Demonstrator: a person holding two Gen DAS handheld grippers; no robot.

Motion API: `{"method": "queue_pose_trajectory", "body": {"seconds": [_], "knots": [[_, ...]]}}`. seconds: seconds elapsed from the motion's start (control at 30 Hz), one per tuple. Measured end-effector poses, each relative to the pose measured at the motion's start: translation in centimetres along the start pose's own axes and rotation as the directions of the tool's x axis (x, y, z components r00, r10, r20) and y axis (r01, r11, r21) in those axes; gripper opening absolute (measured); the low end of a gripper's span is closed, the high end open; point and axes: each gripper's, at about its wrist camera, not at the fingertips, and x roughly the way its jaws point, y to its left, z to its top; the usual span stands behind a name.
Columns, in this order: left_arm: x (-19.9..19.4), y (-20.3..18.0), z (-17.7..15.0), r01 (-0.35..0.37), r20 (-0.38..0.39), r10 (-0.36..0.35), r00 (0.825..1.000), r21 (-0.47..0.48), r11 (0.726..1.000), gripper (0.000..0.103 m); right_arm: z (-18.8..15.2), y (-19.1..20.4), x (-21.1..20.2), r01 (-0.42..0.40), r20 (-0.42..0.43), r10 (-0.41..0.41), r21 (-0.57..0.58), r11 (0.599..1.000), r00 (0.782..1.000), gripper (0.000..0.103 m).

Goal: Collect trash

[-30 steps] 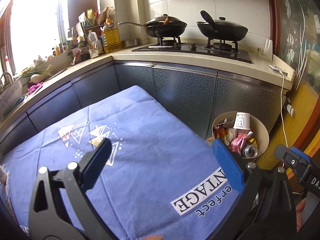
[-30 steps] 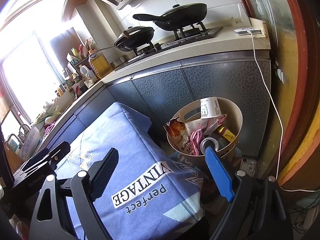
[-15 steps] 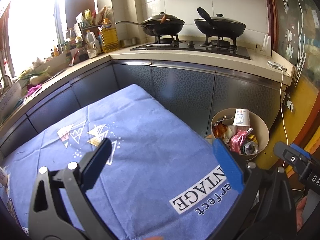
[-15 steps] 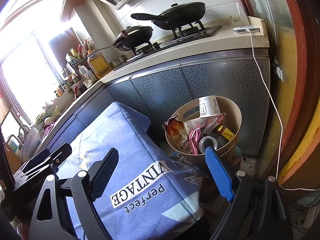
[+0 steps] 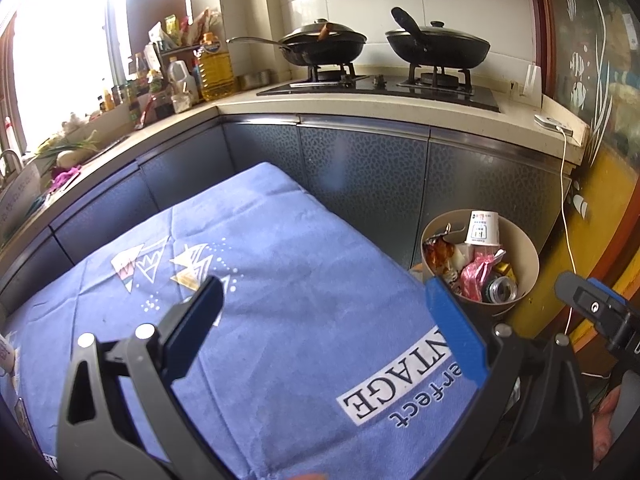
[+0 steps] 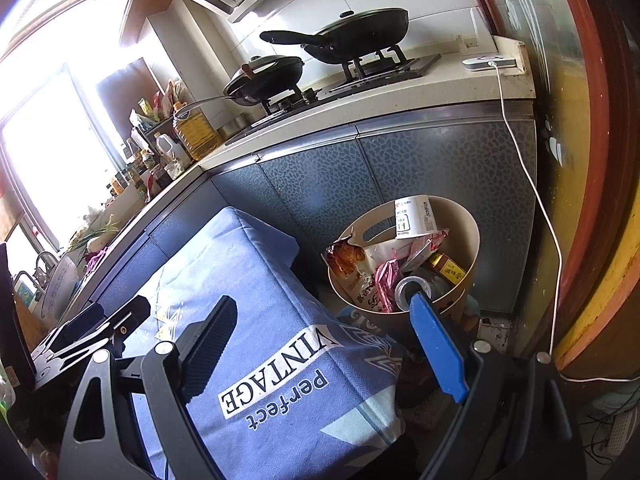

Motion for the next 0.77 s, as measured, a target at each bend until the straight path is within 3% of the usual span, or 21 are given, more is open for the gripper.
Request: {"method": "queue_pose_trajectory", "body": {"seconds": [0.77], "knots": [[0.51,0.02,0.02,0.025,-0.029,-0.025,0.999,0.000,1.000,0.097,0.17,-0.06,-0.19,0.004,0.001,-0.004,0.008,1.000,1.000,0.086]]}}
